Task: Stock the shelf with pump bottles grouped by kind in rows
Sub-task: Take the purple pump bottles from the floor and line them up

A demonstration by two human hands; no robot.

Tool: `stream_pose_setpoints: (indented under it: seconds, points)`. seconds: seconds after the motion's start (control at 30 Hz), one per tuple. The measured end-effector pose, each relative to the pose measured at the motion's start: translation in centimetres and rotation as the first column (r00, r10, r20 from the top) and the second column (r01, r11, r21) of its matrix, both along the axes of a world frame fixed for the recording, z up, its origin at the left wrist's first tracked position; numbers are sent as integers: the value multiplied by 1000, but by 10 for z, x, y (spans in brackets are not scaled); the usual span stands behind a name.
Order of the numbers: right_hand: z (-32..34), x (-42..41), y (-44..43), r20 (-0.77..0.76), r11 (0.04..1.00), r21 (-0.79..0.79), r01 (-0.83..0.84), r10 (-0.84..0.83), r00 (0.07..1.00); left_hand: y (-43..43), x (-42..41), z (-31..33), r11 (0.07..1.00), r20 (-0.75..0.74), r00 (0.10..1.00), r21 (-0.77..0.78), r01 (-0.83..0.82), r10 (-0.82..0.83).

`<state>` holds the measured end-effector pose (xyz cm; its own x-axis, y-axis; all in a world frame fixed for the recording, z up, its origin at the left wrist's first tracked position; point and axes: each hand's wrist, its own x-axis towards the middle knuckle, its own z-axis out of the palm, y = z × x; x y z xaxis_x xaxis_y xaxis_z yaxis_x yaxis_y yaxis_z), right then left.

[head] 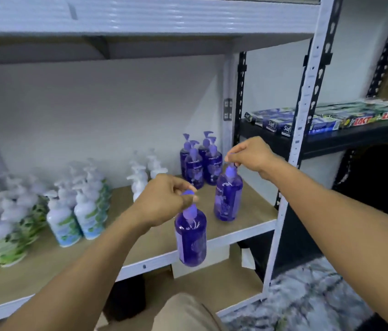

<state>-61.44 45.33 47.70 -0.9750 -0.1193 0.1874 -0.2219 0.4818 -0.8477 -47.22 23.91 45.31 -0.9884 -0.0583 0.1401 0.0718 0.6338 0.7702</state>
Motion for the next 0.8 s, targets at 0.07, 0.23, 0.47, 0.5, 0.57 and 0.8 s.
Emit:
stream_pose_setpoints:
  seconds: [0.07,0.23,0.47,0.5,0.57,0.8]
  points:
    - [1,-17,-9,6,998,40,43,-43,999,-5,-3,6,1000,6,1000,5,-3,3]
    - [-19,-60,-16,39,981,145,130,-137,990,-10,-14,13,1000,16,1000,15,3,-3]
    - [-28,-72,-14,6,951,182,249,-254,967,-16,-38,20,1000,-9,1000,5,-18,18]
    - [-30,-74,-13,0,952,179,248,-252,968,-16,-43,20,1000,-15,1000,-2,-24,24]
    - [-33,-78,-12,-8,953,173,250,-253,968,-17,-50,20,999,-22,999,-17,-41,41]
    - [-36,-82,-9,-35,948,191,253,-251,967,-25,-72,10,990,-54,990,-52,-132,129]
